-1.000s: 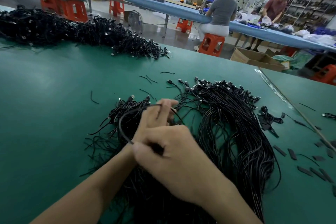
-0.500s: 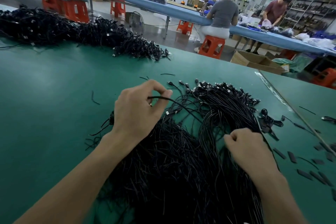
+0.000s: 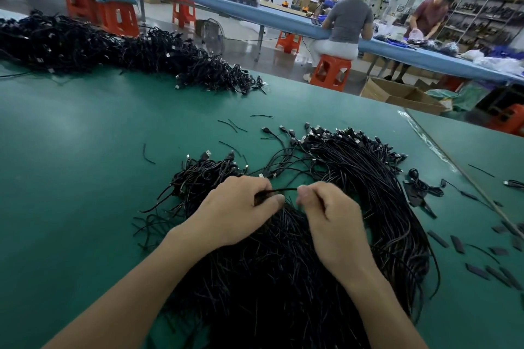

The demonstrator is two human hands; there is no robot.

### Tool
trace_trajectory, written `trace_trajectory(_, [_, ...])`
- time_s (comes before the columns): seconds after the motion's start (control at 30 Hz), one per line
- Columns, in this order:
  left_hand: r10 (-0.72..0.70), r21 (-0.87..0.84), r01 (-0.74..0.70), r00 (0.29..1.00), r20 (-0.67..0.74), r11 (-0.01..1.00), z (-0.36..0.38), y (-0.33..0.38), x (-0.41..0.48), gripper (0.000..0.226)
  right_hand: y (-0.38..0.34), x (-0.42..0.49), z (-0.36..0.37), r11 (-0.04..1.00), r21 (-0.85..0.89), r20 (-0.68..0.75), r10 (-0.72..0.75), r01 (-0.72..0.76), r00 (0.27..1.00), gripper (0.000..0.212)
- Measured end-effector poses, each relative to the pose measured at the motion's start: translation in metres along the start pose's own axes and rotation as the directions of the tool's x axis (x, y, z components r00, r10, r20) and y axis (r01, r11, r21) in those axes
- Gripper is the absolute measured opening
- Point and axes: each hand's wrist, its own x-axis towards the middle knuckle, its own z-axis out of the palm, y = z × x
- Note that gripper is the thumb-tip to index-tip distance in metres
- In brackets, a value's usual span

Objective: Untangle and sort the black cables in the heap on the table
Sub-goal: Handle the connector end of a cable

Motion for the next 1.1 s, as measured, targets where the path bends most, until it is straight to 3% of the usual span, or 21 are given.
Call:
trace_trajectory(0.1, [-0.040, -0.360, 0.153, 0.952, 0.303, 0.920, -0.010, 0.000, -0.008, 0.064, 0.004, 0.005, -0.007, 0.982, 0.187, -0.114, 0.060, -0.038, 0.992, 0.024])
trace_trajectory(0.2, [0.119, -0.659, 0.247, 0.881, 0.458, 0.710, -0.017, 0.012, -0.014, 0.064, 0.001, 0.009, -0.009, 0.927, 0.372, -0.095, 0.078, -0.037, 0.992, 0.028])
trace_trajectory(0.33, [0.289, -0.880, 0.245, 0.879, 0.378, 0.406, -0.017, 0.024, -0.015, 0.054, -0.005, 0.006, -0.006, 0.909, 0.400, 0.224, 0.028, -0.119, 0.974, 0.035])
trace_trajectory(0.43, [0.169, -0.976, 0.194, 0.963, 0.208, 0.096, -0.014, 0.026, -0.008, 0.045, -0.011, -0.001, -0.003, 0.953, 0.246, 0.417, 0.062, -0.178, 0.907, 0.041])
trace_trajectory(0.5, [0.044, -0.997, 0.078, 0.996, 0.078, -0.004, -0.011, 0.020, -0.002, 0.043, -0.014, -0.006, -0.003, 0.979, 0.131, 0.500, 0.073, -0.158, 0.863, 0.038])
trace_trajectory(0.53, [-0.004, -1.000, 0.017, 1.000, 0.017, 0.026, -0.009, 0.016, 0.000, 0.042, -0.016, -0.009, -0.004, 0.985, 0.095, 0.541, 0.068, -0.141, 0.838, 0.035])
trace_trajectory(0.57, [-0.041, -0.992, -0.041, 0.998, -0.046, 0.117, -0.006, 0.013, 0.001, 0.041, -0.019, -0.012, -0.006, 0.990, 0.071, 0.576, 0.058, -0.120, 0.816, 0.034])
trace_trajectory(0.67, [-0.066, -0.762, -0.135, 0.972, -0.227, 0.634, 0.002, 0.007, 0.001, 0.035, -0.030, -0.015, -0.010, 0.997, 0.058, 0.583, 0.003, -0.045, 0.813, 0.035])
trace_trajectory(0.7, [-0.032, -0.639, -0.124, 0.973, -0.227, 0.759, 0.004, 0.006, -0.001, 0.032, -0.033, -0.013, -0.013, 0.998, 0.058, 0.544, -0.010, -0.025, 0.839, 0.033])
trace_trajectory(0.77, [0.044, -0.504, -0.095, 0.993, -0.112, 0.858, 0.006, 0.007, -0.007, 0.031, -0.035, -0.007, -0.021, 0.998, 0.054, 0.397, -0.042, 0.023, 0.917, 0.025])
trace_trajectory(0.83, [0.036, -0.537, 0.001, 0.998, 0.058, 0.844, 0.006, 0.013, -0.015, 0.039, -0.032, 0.000, -0.029, 0.996, 0.058, 0.237, -0.077, 0.065, 0.968, 0.018])
trace_trajectory(0.93, [0.023, -0.670, 0.152, 0.969, 0.246, 0.727, 0.003, 0.024, -0.023, 0.057, -0.023, 0.008, -0.030, 0.992, 0.091, 0.095, -0.090, 0.082, 0.991, 0.016])
trace_trajectory(1.03, [0.103, -0.793, 0.285, 0.912, 0.398, 0.538, -0.005, 0.032, -0.025, 0.062, -0.017, 0.010, -0.022, 0.971, 0.237, 0.078, -0.032, 0.013, 0.996, 0.023])
trace_trajectory(1.1, [0.143, -0.862, 0.352, 0.893, 0.426, 0.364, -0.011, 0.035, -0.022, 0.055, -0.015, 0.008, -0.017, 0.943, 0.329, 0.130, -0.002, -0.041, 0.992, 0.029])
